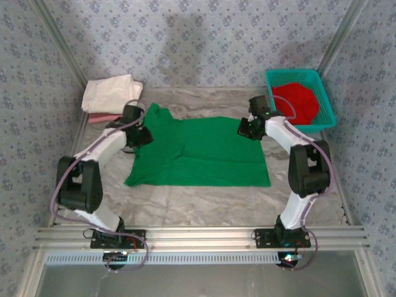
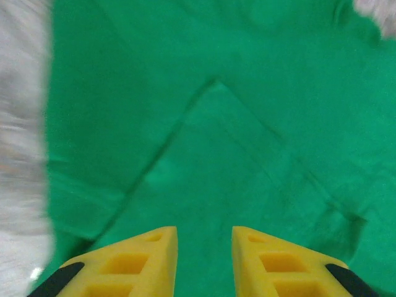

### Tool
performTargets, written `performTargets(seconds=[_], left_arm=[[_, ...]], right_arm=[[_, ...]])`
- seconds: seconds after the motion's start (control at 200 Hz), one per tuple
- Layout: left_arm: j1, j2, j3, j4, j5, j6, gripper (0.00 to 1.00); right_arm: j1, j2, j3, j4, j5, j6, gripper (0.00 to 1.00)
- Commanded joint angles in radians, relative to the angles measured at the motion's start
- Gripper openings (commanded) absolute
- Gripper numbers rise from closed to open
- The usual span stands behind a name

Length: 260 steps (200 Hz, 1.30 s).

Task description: Fold and stack the t-shirts

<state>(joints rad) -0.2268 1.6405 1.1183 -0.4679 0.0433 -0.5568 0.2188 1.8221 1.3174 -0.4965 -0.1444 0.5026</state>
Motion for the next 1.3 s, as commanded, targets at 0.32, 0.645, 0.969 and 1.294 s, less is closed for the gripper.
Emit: performTargets(seconds=[0.32, 0.645, 0.969, 1.294], left_arm=[[-0.025, 0.021, -0.288, 0.169, 0.057, -0.080, 0.26], [-0.025, -0.162, -0.192, 0.041, -0.027, -0.011, 0.37], [0.040, 0.385, 0.662, -0.204, -0.015, 0.291, 0.57], [0.070, 0.836, 1.245, -0.458, -0.006, 0.322, 0.65]], right_arm=[[-0.037, -0.017, -0.317, 0.182, -0.020, 0.189, 0.00], [-0.074, -0.152, -0.386, 0.162, -0.037, 0.227, 0.00], [-0.032, -0.135, -0.115, 0.171, -0.042, 0.142, 0.21], [-0.055, 0.166, 0.310, -0.091, 0.066, -0.117, 0.43]])
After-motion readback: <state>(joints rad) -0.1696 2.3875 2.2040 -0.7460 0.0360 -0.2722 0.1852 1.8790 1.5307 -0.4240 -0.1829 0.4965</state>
